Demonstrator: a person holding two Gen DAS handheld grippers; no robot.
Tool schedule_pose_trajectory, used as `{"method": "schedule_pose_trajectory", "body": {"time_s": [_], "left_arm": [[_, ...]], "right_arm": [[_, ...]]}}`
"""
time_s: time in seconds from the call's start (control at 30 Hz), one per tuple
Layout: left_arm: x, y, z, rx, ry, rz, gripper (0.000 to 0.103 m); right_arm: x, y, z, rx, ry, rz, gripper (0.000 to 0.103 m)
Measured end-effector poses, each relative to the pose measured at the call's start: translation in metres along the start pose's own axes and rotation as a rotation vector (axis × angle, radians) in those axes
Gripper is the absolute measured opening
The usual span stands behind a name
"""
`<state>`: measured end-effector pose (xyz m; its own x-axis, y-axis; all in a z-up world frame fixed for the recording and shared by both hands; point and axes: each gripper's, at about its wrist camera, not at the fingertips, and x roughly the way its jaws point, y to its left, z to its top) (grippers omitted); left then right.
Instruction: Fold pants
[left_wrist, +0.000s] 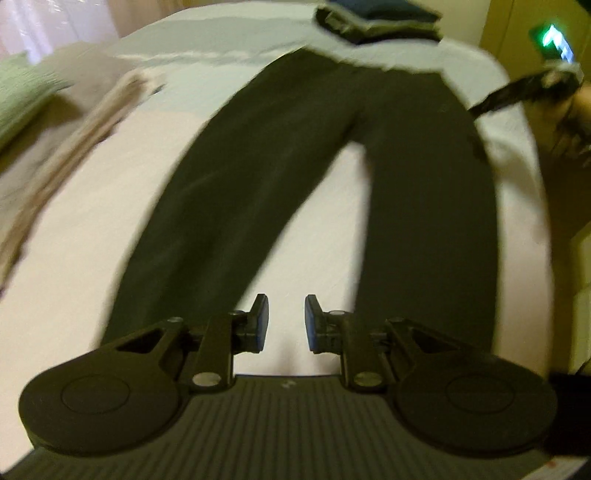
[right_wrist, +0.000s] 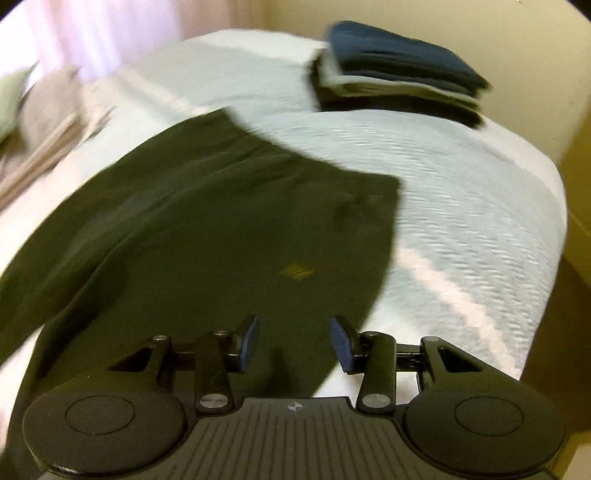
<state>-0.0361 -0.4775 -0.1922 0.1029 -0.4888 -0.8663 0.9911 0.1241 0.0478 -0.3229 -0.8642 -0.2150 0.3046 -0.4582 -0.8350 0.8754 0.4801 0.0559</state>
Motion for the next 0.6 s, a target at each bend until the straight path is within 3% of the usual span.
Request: {"method": "schedule_pose_trajectory", "body": {"time_s": [0.13,0.2,0.27,0.37,0.47,0.6], "left_arm": [[0.042,-0.051,0.046,-0.045,-0.023,-0.047,0.017],[0.071,-0.062,0.059,-0.085,0.005,-0.053,0.017],[0.098,-0.070,0.066,-0.110,0.059,-0.030,0.017],[0.126,-0.073,0.061,-0.091,0.169,0.073,0.018],[0.122,-0.066,0.052,-0.129,0.209,0.113,0.020],[0.078,-0.058,0.040,-0.192,0.217,0.162,0.020]], "right_arm": [[0.039,-0.051,0.030,0.087,0.004,0.008,0.040],[0.053,-0.070,0.043,0.090,0.003,0.028,0.040],[0.071,-0.079,0.056,0.033,0.021,0.036,0.040],[0.091,-0.095,0.063,-0.002,0.078,0.035,0.041],[0.080,-0.095,0.064,-0.030,0.070,0.034,0.043],[0.037,-0.078,0.061,-0.057,0.035,0.026,0.043]]}}
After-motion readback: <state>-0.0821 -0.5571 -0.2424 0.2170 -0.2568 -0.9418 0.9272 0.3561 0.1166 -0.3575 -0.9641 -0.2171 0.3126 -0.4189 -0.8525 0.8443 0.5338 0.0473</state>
